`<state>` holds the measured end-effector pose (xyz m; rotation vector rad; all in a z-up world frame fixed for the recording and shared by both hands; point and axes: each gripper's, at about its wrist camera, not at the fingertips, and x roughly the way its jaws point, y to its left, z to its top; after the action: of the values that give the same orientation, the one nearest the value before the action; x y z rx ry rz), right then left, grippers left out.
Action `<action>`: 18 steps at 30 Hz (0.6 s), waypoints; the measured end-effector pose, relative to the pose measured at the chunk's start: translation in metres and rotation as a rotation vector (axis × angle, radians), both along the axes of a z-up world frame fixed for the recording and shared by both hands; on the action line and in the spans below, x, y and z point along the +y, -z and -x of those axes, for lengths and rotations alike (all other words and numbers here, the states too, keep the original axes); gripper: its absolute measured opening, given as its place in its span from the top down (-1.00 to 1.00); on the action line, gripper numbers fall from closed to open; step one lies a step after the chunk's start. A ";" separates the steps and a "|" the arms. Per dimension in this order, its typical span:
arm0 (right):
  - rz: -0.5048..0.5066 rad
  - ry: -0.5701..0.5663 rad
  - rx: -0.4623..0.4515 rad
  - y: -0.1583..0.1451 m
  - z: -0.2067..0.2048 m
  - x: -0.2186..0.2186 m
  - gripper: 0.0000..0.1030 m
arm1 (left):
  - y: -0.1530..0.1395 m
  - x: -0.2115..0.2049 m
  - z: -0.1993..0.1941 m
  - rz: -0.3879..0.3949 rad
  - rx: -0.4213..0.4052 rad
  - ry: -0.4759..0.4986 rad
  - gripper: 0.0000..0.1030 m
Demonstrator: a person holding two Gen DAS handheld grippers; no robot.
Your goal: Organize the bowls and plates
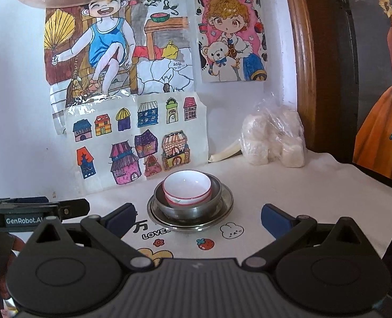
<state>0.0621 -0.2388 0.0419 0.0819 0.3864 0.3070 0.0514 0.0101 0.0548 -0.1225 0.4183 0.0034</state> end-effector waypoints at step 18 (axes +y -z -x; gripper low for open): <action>-0.092 0.069 0.058 0.051 0.007 -0.015 -1.00 | 0.041 -0.009 0.012 -0.014 -0.013 0.008 -0.98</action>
<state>0.0553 -0.2538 -0.0090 0.1942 0.4259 0.2544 0.0391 0.0016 0.0138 -0.1067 0.4062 -0.0025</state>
